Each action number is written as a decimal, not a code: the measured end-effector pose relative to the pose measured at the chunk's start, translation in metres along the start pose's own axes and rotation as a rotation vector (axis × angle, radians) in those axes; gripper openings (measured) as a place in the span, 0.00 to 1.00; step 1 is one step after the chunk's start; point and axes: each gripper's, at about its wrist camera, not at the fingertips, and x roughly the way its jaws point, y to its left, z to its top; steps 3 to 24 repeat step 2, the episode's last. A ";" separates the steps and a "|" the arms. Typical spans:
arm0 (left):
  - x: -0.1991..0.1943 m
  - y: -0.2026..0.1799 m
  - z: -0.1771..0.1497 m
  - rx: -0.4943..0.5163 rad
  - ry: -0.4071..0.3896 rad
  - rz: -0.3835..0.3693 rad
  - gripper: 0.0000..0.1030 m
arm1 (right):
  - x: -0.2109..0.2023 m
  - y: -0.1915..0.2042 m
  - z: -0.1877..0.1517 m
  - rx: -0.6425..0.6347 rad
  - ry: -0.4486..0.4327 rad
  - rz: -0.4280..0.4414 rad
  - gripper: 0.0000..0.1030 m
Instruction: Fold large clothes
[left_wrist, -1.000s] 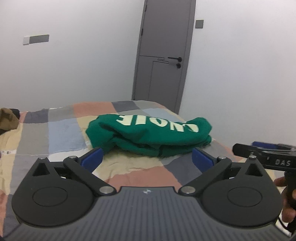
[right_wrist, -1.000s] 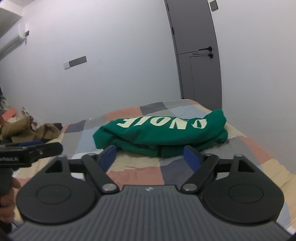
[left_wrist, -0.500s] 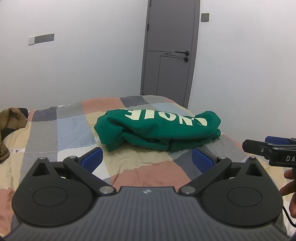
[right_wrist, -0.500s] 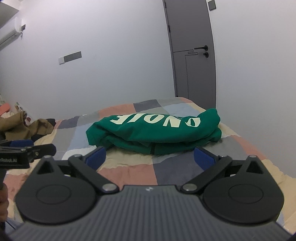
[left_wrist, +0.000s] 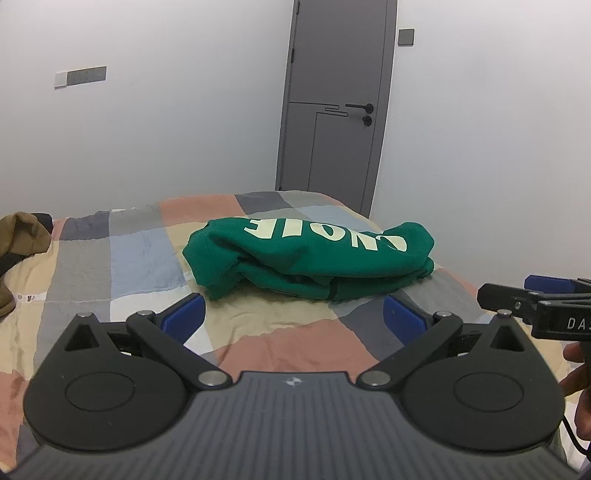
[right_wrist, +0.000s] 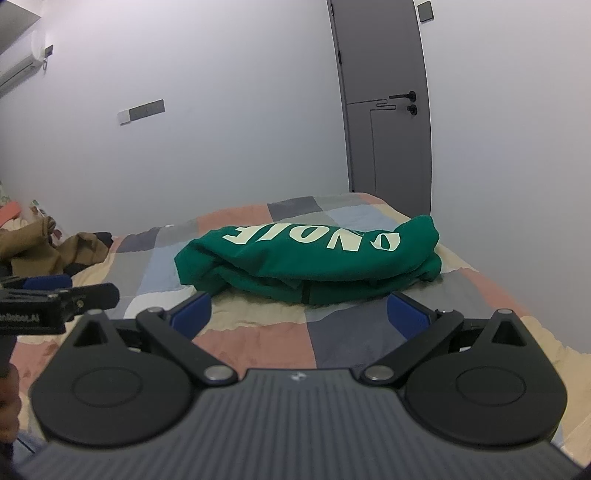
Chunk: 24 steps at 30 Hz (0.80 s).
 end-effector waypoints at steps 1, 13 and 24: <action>0.001 0.001 0.000 -0.001 0.000 -0.001 1.00 | 0.000 0.000 0.000 0.001 0.002 0.002 1.00; 0.000 0.002 0.000 -0.001 -0.001 0.000 1.00 | 0.000 0.001 -0.001 0.000 0.004 0.005 1.00; 0.000 0.002 0.000 -0.001 -0.001 0.000 1.00 | 0.000 0.001 -0.001 0.000 0.004 0.005 1.00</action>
